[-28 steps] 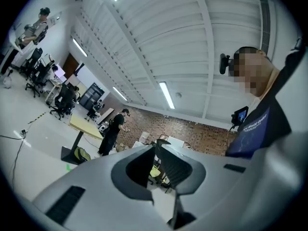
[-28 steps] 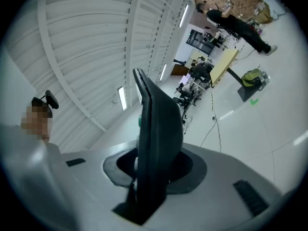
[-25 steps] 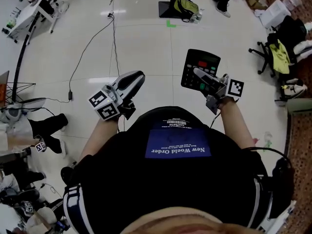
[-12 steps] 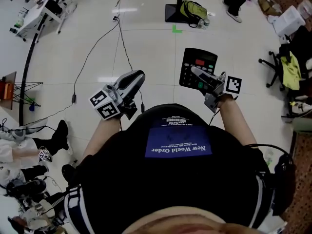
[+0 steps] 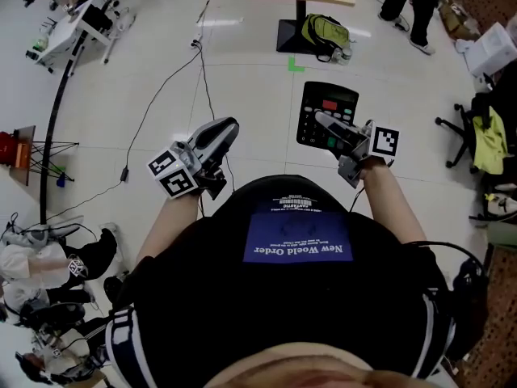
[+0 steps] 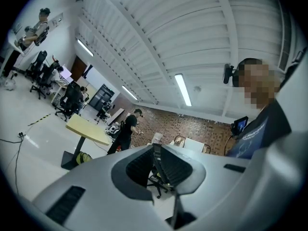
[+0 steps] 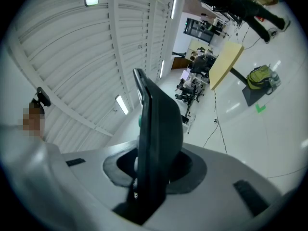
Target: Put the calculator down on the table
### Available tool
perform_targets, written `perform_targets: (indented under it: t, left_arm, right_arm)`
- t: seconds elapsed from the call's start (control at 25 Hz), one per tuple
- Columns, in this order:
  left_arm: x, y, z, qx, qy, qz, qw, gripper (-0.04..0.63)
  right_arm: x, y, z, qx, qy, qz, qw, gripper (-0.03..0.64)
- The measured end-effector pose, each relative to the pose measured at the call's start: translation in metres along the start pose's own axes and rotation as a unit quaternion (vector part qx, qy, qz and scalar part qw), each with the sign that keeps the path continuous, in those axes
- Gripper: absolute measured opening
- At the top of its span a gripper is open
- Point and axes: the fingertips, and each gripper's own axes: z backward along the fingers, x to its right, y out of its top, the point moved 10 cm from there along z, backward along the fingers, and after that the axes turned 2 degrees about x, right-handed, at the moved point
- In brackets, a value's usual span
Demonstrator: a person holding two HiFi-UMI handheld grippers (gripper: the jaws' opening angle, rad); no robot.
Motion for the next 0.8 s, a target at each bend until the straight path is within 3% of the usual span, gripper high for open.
perform_targets:
  t: [0.28,0.48,0.8]
  left_arm:
    - [-0.068,0.038,-0.054,-0.012,-0.035,-0.001,0.9993,0.054]
    - [-0.123,0.044,-0.068,-0.012,-0.074,-0.005,0.9971,0.054]
    - [-0.256,0.122,-0.103,-0.037,-0.12,-0.018,0.9919,0.054]
  right_arm:
    - [0.028,0.054,-0.022,0.02,-0.033,0.004,0.999,0.104]
    - [0.044,0.073,-0.046,0.043,-0.058,0.03,0.997,0.104]
    - [0.089,0.142,-0.134,0.092,-0.114,0.02,0.989,0.104]
